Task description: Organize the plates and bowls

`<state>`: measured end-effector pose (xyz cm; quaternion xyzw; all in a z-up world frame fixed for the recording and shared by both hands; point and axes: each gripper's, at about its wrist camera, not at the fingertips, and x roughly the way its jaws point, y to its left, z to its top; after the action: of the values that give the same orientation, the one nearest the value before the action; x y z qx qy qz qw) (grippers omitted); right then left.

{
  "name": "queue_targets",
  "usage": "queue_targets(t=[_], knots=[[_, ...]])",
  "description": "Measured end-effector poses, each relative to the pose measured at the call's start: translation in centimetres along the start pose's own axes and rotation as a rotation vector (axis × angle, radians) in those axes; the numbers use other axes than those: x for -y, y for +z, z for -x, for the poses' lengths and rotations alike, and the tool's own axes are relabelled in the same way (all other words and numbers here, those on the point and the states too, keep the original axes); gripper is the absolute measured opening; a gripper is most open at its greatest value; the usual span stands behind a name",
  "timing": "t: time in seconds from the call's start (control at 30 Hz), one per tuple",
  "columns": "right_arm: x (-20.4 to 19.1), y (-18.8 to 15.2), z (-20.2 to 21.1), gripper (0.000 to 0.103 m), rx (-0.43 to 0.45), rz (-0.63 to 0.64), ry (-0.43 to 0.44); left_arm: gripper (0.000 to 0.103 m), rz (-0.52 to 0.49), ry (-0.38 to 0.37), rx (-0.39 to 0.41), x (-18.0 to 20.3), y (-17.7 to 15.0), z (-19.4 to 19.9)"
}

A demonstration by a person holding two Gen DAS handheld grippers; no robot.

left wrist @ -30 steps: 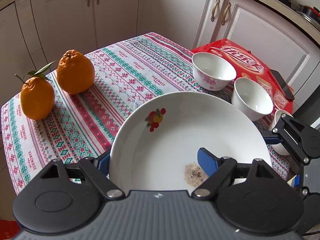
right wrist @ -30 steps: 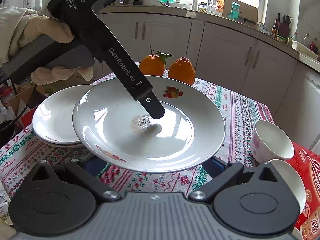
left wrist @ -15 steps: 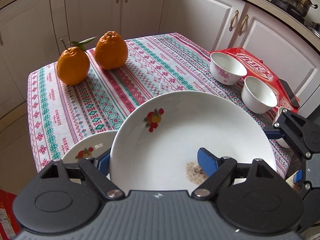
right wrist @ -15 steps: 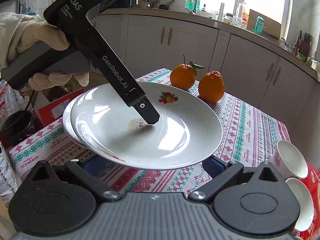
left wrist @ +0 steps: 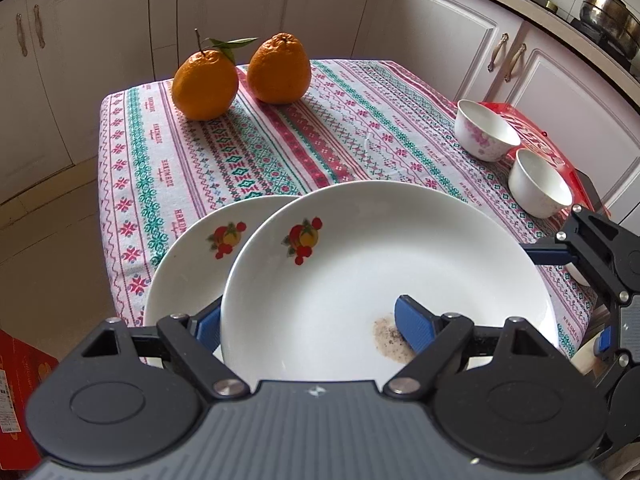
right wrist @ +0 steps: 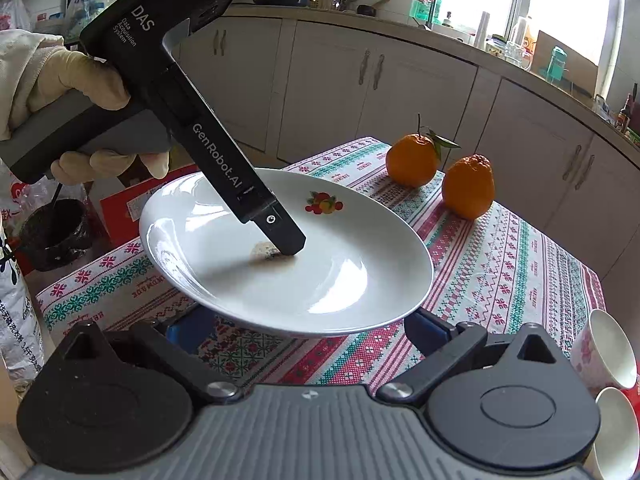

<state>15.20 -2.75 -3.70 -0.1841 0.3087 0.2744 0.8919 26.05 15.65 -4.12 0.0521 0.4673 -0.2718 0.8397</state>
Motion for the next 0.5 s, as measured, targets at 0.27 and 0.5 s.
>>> queue_targets(t=[0.27, 0.5], knots=[[-0.7, 0.4, -0.8, 0.103, -0.02, 0.021, 0.005, 0.086, 0.03, -0.009, 0.004, -1.2, -1.0, -0.1], [-1.1, 0.5, -1.4, 0.103, -0.039, 0.041, 0.006, 0.086, 0.049, -0.02, 0.003, -2.1, -1.7, -0.4]])
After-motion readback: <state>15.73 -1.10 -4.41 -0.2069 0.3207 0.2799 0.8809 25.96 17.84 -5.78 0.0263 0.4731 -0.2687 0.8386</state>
